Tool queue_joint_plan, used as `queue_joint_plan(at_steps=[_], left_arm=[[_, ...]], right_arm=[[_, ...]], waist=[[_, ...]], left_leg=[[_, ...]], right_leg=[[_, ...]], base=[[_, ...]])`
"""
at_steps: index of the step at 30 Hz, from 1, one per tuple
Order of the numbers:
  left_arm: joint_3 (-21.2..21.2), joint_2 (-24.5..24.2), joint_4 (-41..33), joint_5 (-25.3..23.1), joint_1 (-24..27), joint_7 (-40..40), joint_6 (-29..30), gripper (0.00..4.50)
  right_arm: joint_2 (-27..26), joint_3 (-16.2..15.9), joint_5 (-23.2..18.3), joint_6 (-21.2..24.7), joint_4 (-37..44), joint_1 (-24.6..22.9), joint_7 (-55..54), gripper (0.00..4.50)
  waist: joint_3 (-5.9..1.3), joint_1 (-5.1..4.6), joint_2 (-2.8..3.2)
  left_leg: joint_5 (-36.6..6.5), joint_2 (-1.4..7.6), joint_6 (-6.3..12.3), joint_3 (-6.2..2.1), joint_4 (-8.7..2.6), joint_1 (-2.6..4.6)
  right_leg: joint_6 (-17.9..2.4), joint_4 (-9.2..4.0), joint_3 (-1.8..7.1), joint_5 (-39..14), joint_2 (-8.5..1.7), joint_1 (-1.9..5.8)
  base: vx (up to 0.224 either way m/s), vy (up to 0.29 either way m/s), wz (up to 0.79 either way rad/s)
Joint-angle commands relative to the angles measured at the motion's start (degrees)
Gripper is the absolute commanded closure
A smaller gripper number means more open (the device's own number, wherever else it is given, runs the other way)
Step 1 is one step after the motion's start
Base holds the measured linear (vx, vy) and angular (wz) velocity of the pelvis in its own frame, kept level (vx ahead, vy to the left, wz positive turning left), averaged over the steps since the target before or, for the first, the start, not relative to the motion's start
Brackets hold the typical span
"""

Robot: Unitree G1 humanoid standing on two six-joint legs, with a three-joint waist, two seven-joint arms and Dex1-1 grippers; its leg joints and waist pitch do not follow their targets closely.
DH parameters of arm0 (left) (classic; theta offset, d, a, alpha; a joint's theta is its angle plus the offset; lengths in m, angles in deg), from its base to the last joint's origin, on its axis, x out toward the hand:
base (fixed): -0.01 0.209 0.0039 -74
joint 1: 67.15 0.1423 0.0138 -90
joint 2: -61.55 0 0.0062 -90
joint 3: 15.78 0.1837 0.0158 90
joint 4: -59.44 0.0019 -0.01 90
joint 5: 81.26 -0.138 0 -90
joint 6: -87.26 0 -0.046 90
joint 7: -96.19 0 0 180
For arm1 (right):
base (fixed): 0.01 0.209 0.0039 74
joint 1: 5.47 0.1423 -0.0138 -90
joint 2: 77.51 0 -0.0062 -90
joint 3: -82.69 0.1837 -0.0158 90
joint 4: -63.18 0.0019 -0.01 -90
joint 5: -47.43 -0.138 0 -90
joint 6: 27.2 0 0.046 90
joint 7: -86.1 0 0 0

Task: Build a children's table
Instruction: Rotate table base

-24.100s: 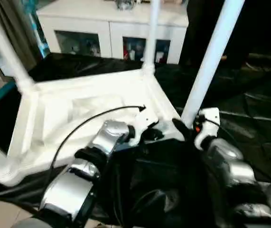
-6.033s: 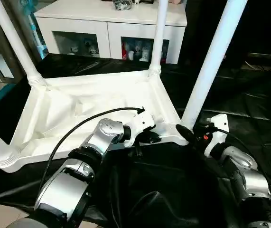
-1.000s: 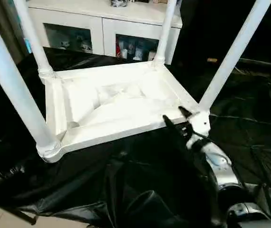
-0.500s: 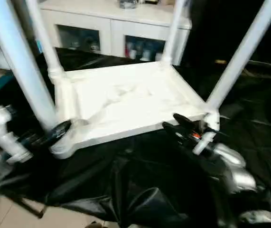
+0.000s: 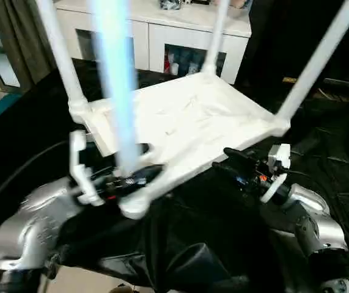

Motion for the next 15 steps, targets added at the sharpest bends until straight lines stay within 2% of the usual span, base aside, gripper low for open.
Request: queue_joint_plan(at_steps=[1,3,5,6,8,9,11,12,13,15], left_arm=[[1.7,0.5,-1.4,1.4,-1.3,0.0,1.1,0.02],[3.2,3.0,-0.2,1.8,-4.3,0.1,1.4,0.02],[4.5,4.8,1.2,1.8,-6.5,0.5,1.8,0.02],[6.1,6.0,2.4,0.9,-8.0,1.0,1.8,0.02],[8.2,6.8,3.5,-0.5,-9.2,1.6,1.7,0.02],[9.7,7.3,3.9,-1.2,-9.8,2.3,1.6,0.02],[10.2,7.4,4.0,-1.2,-9.9,2.7,1.7,0.02],[12.1,8.5,4.4,-1.7,-10.6,3.2,1.7,0.02],[12.1,8.5,4.4,-1.7,-10.6,3.2,1.7,0.02],[13.9,9.9,5.1,-2.3,-11.6,3.7,1.4,0.02]], right_arm=[[0.4,2.0,2.0,-1.9,-1.5,1.1,-4.0,1.18],[0.1,3.9,2.7,-2.6,-3.6,2.6,-9.7,1.18],[0.1,4.3,4.2,-3.2,-5.0,3.5,-13.9,1.18],[0.1,4.5,5.3,-3.5,-6.6,4.2,-17.0,1.18],[0.2,4.3,6.6,-3.6,-8.6,5.1,-19.9,1.18],[0.3,3.2,8.8,-4.1,-10.6,5.8,-22.2,1.18],[0.2,2.9,9.4,-4.4,-11.3,6.1,-22.6,1.18],[-0.2,1.9,12.0,-5.0,-13.7,7.3,-26.2,1.18],[-0.2,1.9,12.0,-5.0,-13.7,7.3,-26.2,1.18],[-0.6,0.7,15.2,-4.8,-17.0,9.2,-30.9,1.18]], waist=[[-3.11,-0.22,0.38],[-3.26,-0.32,0.34],[-3.28,-0.35,0.35],[-3.44,-0.4,0.36],[-3.58,-0.45,0.27],[-3.7,-0.57,0.56],[-3.79,-0.68,0.23],[-3.82,-0.68,0.28],[-3.83,-0.81,0.42],[-3.8,-1.13,0.55]], left_leg=[[-13.4,2.74,-1.71,-1.18,-4.53,1.31],[-12.5,2.75,-1.42,-1.18,-4.47,1.27],[-12.0,2.62,-1.36,-1.1,-4.35,1.25],[-10.4,2.56,-1.38,-1.14,-4.25,1.13],[-9.3,2.5,-0.93,-1.06,-4.07,1.12],[-8.3,2.44,-0.71,-1.09,-3.92,0.95],[-7.4,2.39,-0.13,-1.02,-3.77,0.75],[-6.7,2.42,0.21,-0.99,-3.69,0.8],[-6.2,2.43,0.19,-1.0,-3.67,0.72],[-6.5,2.31,0.26,-0.9,-3.6,0.85]], right_leg=[[-11.6,-4.4,2.32,-14.3,-3.51,1.31],[-11.1,-4.27,2.31,-12.8,-3.38,1.48],[-11.1,-4.19,2.31,-12.0,-3.3,1.49],[-11.0,-3.92,2.21,-9.7,-3.2,1.68],[-11.2,-3.76,2.22,-7.8,-3.23,1.81],[-11.5,-3.48,2.22,-6.2,-3.21,1.98],[-11.8,-3.36,2.2,-4.0,-3.15,2.23],[-12.2,-3.27,2.18,-2.8,-3.17,2.2],[-12.5,-3.16,2.16,-2.2,-3.17,2.23],[-13.2,-3.14,2.13,-1.6,-2.97,2.22]], base=[[0.0,0.0,0.0],[0.0,0.0,0.0],[0.0,0.0,0.0],[0.0,0.0,0.0],[0.0,0.0,0.0],[0.0,0.0,0.0],[0.0,0.0,0.0],[0.0,0.0,0.0],[0.0,0.0,0.0],[0.0,0.0,0.0]])
